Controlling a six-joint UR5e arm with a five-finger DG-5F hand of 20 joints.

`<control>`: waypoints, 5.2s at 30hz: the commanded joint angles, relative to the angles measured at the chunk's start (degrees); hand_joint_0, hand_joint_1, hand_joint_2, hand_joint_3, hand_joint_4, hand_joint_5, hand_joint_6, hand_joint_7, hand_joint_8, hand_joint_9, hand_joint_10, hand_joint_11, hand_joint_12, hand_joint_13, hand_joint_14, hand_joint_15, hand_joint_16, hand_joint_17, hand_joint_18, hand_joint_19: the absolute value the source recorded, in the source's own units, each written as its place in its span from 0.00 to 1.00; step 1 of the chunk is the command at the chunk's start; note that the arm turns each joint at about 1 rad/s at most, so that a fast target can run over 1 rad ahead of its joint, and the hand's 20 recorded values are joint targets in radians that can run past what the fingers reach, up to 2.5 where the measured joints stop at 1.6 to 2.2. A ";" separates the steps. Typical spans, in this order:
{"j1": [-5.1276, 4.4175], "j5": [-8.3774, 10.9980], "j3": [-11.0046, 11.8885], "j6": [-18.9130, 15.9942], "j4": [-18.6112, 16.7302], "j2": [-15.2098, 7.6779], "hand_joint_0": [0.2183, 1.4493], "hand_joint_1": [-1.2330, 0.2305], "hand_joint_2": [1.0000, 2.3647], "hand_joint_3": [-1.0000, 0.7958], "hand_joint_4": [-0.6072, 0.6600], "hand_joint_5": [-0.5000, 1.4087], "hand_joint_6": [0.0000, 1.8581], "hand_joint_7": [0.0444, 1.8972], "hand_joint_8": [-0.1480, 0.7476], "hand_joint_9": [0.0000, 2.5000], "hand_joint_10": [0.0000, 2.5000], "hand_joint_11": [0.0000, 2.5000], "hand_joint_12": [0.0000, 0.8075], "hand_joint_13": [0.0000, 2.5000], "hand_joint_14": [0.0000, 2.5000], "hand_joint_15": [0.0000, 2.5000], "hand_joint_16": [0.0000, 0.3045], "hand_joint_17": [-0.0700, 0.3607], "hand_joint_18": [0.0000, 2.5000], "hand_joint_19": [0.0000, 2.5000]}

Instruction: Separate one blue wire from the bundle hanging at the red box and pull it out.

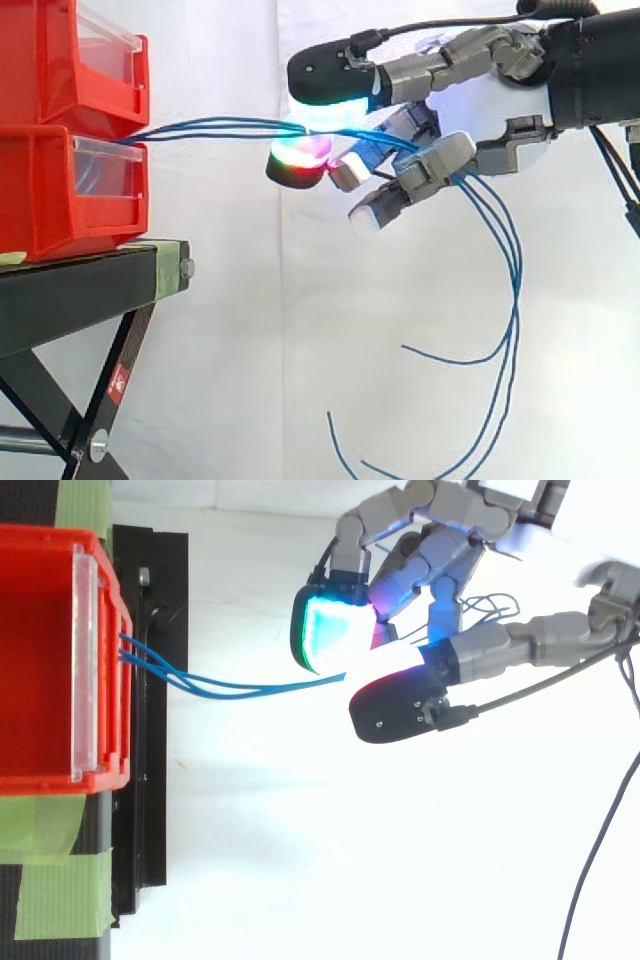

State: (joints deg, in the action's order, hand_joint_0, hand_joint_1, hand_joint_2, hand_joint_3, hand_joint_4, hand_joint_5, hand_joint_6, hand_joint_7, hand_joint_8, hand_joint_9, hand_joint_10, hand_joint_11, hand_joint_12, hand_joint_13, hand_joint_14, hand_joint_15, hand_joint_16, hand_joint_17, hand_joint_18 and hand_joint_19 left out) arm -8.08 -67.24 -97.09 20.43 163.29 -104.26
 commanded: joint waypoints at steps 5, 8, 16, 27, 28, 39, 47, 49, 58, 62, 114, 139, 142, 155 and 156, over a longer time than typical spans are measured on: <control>-0.27 0.00 -0.47 -8.04 0.45 -0.07 0.33 0.38 0.02 0.40 0.65 0.15 0.45 0.55 0.56 0.41 0.01 0.49 0.38 0.57 0.21 0.60 0.15 0.41 0.25 0.29; -0.44 0.00 -0.47 -11.64 1.68 -0.07 0.32 0.38 0.01 0.39 0.64 0.15 0.45 0.55 0.56 0.41 0.01 0.50 0.38 0.57 0.21 0.59 0.15 0.41 0.25 0.28; -0.71 0.18 -0.47 -13.92 3.61 -0.07 0.31 0.38 0.01 0.38 0.65 0.15 0.45 0.55 0.56 0.40 0.01 0.50 0.38 0.57 0.21 0.59 0.15 0.41 0.25 0.28; -0.62 2.46 -0.47 -4.87 4.84 -0.07 0.30 0.39 0.01 0.34 0.65 0.15 0.45 0.55 0.56 0.40 0.01 0.50 0.39 0.57 0.22 0.59 0.15 0.41 0.25 0.28; -0.62 2.55 -0.47 -4.78 4.84 0.02 0.29 0.39 0.01 0.32 0.65 0.15 0.45 0.55 0.56 0.40 0.01 0.50 0.38 0.57 0.22 0.59 0.16 0.41 0.25 0.29; -0.62 3.08 -0.47 -4.96 5.28 -0.07 0.29 0.39 0.00 0.29 0.65 0.15 0.45 0.55 0.56 0.40 0.01 0.50 0.39 0.57 0.23 0.58 0.16 0.41 0.25 0.29; -0.71 3.17 -0.47 -5.22 5.28 0.02 0.33 0.39 0.01 0.36 0.65 0.15 0.45 0.55 0.56 0.41 0.01 0.50 0.38 0.58 0.22 0.59 0.15 0.41 0.25 0.29; -0.62 3.17 -0.38 -5.22 5.28 0.02 0.34 0.39 0.01 0.37 0.65 0.15 0.45 0.55 0.56 0.41 0.01 0.50 0.38 0.58 0.22 0.59 0.15 0.40 0.25 0.29; -0.71 3.08 -0.38 -5.22 4.49 0.02 0.35 0.34 0.02 0.44 0.61 0.15 0.46 0.55 0.56 0.41 0.01 0.50 0.38 0.58 0.21 0.59 0.15 0.41 0.26 0.29; -0.71 3.08 -0.38 -5.49 4.14 0.02 0.36 0.33 0.02 0.49 0.60 0.15 0.46 0.54 0.56 0.41 0.01 0.51 0.37 0.58 0.22 0.59 0.15 0.41 0.26 0.29; -1.41 3.70 -0.30 -6.81 3.17 0.02 0.36 0.35 0.02 0.53 0.57 0.15 0.47 0.55 0.56 0.42 0.01 0.51 0.37 0.58 0.25 0.58 0.15 0.41 0.27 0.30; -2.64 9.85 -0.30 -6.81 2.91 0.02 0.44 0.24 0.02 0.43 0.59 0.14 0.47 0.53 0.53 0.40 0.01 0.52 0.37 0.57 0.26 0.58 0.15 0.40 0.27 0.30; -2.73 9.85 -0.30 -7.77 2.91 0.02 0.46 0.24 0.02 0.43 0.61 0.14 0.47 0.53 0.53 0.39 0.01 0.52 0.37 0.56 0.28 0.57 0.15 0.40 0.26 0.30; -2.91 9.94 -0.30 -11.90 2.91 0.02 0.46 0.21 0.01 0.38 0.64 0.13 0.48 0.52 0.55 0.37 0.01 0.53 0.35 0.51 0.85 0.29 0.12 0.35 0.28 0.29; -2.91 9.94 -0.30 -11.90 2.91 0.02 0.46 0.21 0.01 0.37 0.64 0.13 0.48 0.53 0.55 0.37 0.00 0.53 0.36 0.51 0.85 0.29 0.12 0.35 0.29 0.29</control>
State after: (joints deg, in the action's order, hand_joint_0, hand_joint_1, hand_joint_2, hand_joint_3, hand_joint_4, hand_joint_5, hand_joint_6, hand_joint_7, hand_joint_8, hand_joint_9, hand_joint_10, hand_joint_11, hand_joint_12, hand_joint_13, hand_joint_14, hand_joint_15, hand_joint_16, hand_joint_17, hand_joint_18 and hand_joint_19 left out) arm -10.96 -57.31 -97.38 8.73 166.20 -104.25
